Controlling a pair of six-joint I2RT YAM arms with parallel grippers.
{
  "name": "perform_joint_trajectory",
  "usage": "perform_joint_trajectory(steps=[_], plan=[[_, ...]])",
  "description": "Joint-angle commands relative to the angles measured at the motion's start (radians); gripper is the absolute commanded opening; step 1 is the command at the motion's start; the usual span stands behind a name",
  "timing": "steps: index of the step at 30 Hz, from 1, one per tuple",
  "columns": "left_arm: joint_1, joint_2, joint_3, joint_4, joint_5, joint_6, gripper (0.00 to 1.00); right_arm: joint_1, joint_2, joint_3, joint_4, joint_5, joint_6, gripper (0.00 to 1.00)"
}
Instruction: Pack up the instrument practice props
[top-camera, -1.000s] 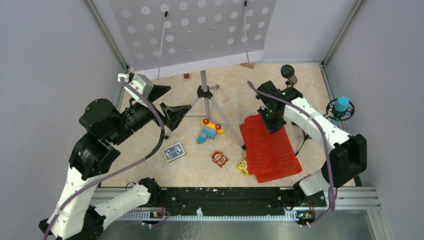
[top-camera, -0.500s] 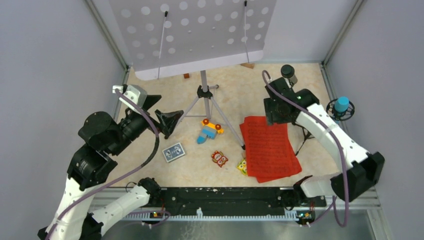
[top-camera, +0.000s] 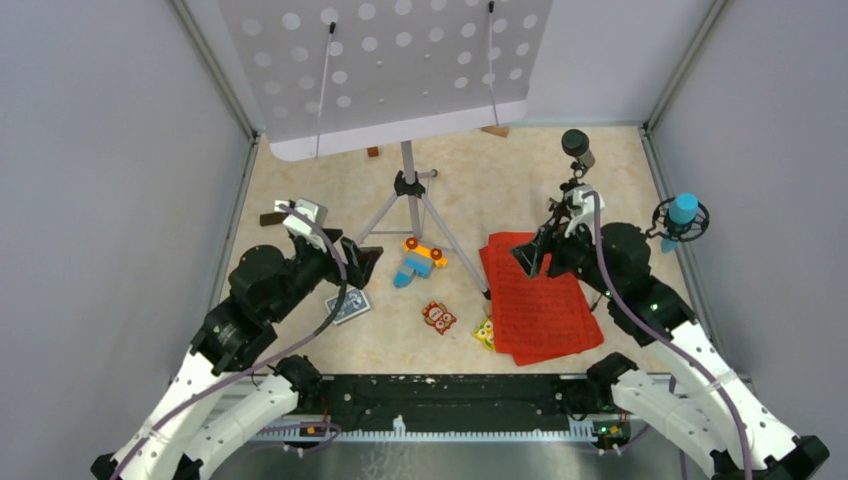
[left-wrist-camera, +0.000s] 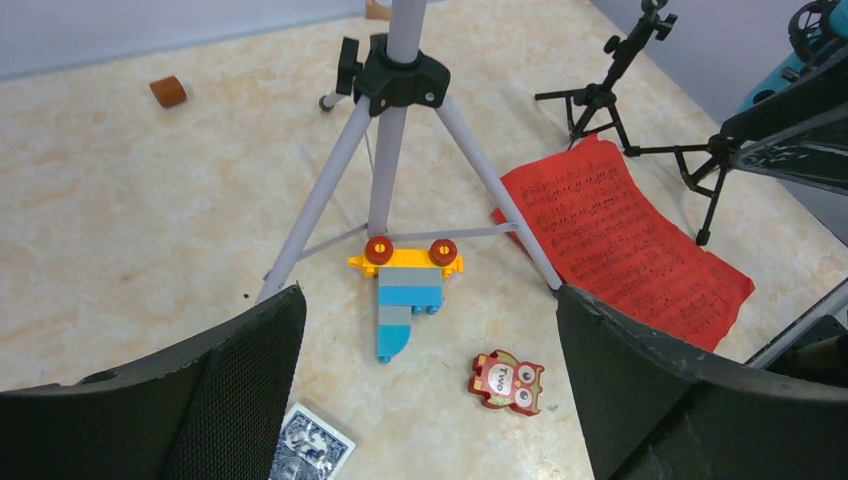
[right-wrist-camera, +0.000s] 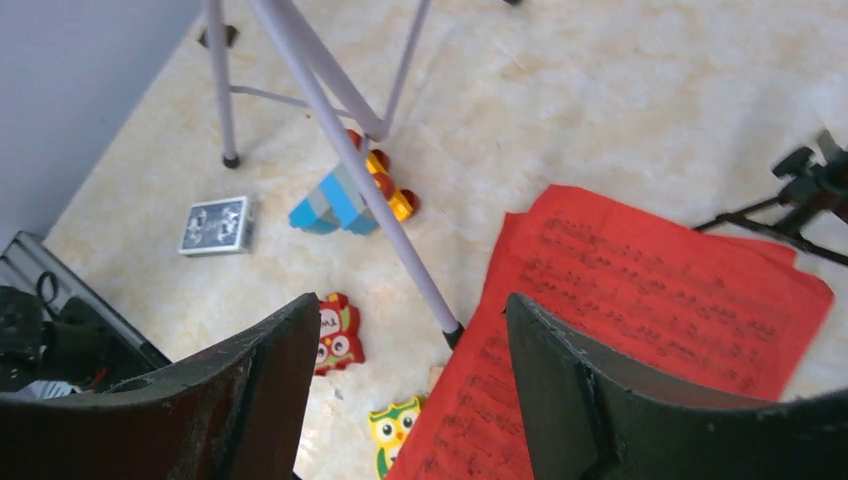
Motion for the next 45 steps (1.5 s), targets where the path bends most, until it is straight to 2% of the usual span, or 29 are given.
perform_joint_trajectory(steps=[1,7,13,20,23,26,29,36,40,42,45], plan=[[0.001,-0.029,-0.113,0.242,-0.009,-0.077,0.99,-0.005,-0.088,-0.086,0.279,-0.125,-0.044,0.68],[0.001,0.054,-0.207,0.387,-0.075,-0.110,0.99,-0.006,-0.096,-0.176,0.347,-0.175,-0.048,0.68],[0.002,0.109,-0.299,0.666,0.040,-0.064,0.99,-0.004,-0.038,-0.193,0.432,-0.225,-0.024,0.67],[0.001,0.203,-0.336,0.864,-0.111,-0.100,0.99,-0.005,0.000,-0.211,0.504,-0.226,-0.002,0.67],[0.002,0.254,-0.330,0.897,-0.158,-0.099,0.99,-0.005,0.050,-0.211,0.561,-0.286,-0.009,0.67],[0.001,0.286,-0.318,0.891,-0.158,-0.063,0.99,-0.004,0.136,-0.196,0.616,-0.351,-0.017,0.67],[0.001,0.308,-0.309,0.871,-0.159,-0.028,0.99,0.008,0.203,-0.193,0.709,-0.328,-0.018,0.66],[0.002,0.328,-0.250,0.618,-0.172,-0.053,0.99,0.161,0.403,-0.154,0.921,-0.147,-0.112,0.67],[0.008,0.316,-0.273,0.556,-0.210,-0.028,0.99,0.218,0.524,-0.129,1.047,-0.053,-0.122,0.67],[0.031,0.344,-0.262,0.521,-0.211,-0.023,0.99,0.225,0.593,-0.111,1.106,-0.012,-0.113,0.67],[0.119,0.419,-0.217,0.438,-0.123,-0.045,0.99,0.229,0.684,-0.066,1.147,0.037,-0.118,0.66]])
